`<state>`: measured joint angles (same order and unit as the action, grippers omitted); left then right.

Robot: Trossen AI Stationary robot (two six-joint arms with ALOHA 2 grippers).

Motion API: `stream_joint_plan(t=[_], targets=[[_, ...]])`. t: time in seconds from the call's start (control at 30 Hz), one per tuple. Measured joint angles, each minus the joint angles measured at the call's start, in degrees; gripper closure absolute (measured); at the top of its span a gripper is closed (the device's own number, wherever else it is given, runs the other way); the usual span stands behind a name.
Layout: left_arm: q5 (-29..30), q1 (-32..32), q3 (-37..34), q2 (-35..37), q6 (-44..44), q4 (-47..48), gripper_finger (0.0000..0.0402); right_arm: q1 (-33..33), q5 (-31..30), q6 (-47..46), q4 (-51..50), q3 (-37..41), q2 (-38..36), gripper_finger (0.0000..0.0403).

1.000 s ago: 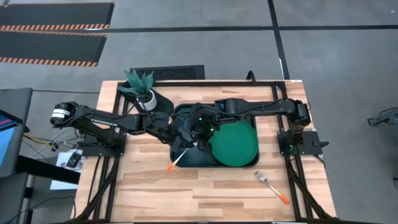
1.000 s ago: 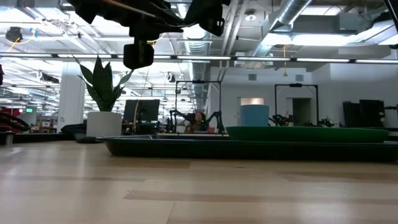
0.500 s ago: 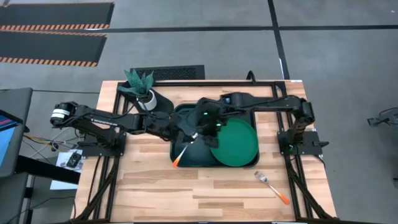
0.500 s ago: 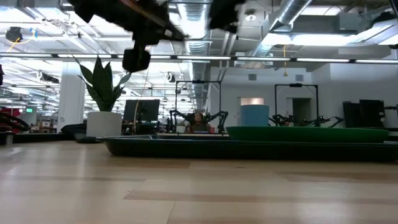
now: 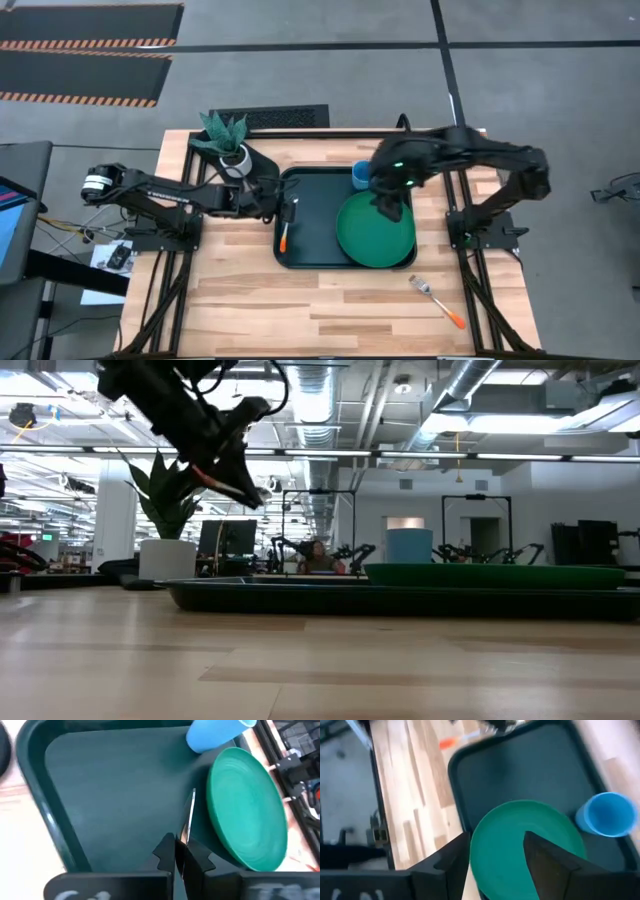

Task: Pick and place plate/cup/fork/spoon on tray
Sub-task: Put the orange spoon on the dark green serving tray to the left of the green plate

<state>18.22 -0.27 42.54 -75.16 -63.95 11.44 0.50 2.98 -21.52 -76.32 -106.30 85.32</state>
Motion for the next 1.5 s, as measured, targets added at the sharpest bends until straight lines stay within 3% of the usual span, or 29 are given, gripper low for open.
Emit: stream_joint_plan(t=[0.2, 0.43, 0.77, 1.17, 1.5], targets=[[2.62, 0.08, -7.08, 0.0, 0.01, -10.36, 0.0401, 4.7, -6.51, -5.73, 0.02, 0.03, -6.23, 0.0209], [4.38, 2.62, -13.27, 0.0, -0.57, -19.43, 0.0401, 9.47, -13.5, -8.91, -0.03, 0.02, -8.35, 0.0217], [-2.02, 4.35, -12.1, -10.33, 0.49, -27.12, 0.0401, 12.0, -13.64, -9.41, 0.05, 0.07, -6.62, 0.0223], [-2.46, 4.35, -11.87, -19.3, -0.68, -33.6, 0.0401, 15.73, -13.64, -11.53, -0.02, 0.07, -4.63, 0.0229], [-1.05, 4.37, -11.85, -21.11, -1.66, -35.06, 0.0389, 16.43, -13.68, -11.55, 0.01, 0.09, -3.77, 0.0232]])
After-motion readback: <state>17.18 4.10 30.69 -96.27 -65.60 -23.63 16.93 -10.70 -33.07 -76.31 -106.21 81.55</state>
